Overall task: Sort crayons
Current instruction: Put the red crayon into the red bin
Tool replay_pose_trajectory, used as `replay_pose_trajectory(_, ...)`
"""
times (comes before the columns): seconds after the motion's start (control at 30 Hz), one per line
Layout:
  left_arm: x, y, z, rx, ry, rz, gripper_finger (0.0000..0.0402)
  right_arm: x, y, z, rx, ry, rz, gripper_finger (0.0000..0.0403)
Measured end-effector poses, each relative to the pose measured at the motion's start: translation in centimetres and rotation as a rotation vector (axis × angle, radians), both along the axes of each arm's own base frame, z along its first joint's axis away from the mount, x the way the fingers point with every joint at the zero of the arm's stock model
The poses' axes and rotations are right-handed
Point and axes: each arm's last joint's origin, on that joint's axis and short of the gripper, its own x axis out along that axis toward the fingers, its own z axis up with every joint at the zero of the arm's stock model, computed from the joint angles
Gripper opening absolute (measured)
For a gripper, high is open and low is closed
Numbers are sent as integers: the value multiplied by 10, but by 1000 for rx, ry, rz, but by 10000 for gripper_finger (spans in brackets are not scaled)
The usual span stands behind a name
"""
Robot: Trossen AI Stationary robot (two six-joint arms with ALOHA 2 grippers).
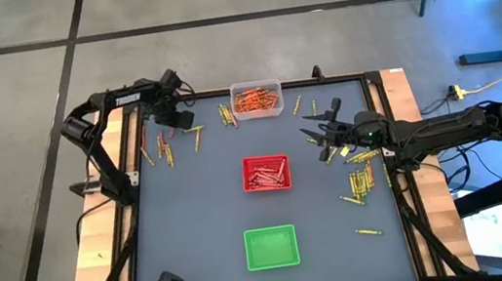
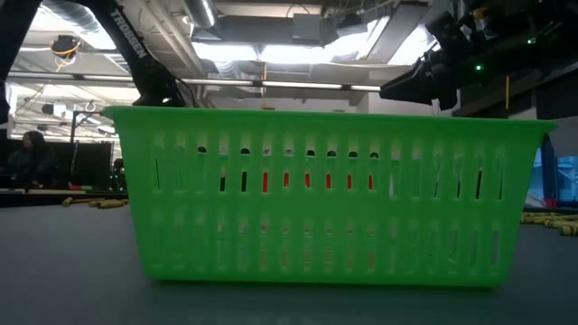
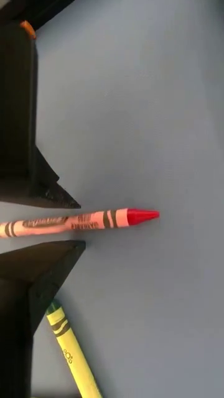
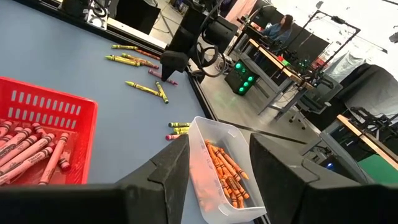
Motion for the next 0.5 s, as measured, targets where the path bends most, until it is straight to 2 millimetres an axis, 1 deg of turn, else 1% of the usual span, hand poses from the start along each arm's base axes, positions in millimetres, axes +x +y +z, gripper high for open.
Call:
replay_pose_trajectory(0.3, 0, 0, 0, 2, 4, -2, 8, 0, 0, 0, 0, 0, 0, 166)
replay_pose_trajectory(0.5, 4, -3, 1, 10, 11, -45, 6, 0, 0, 0, 0, 0, 0, 166)
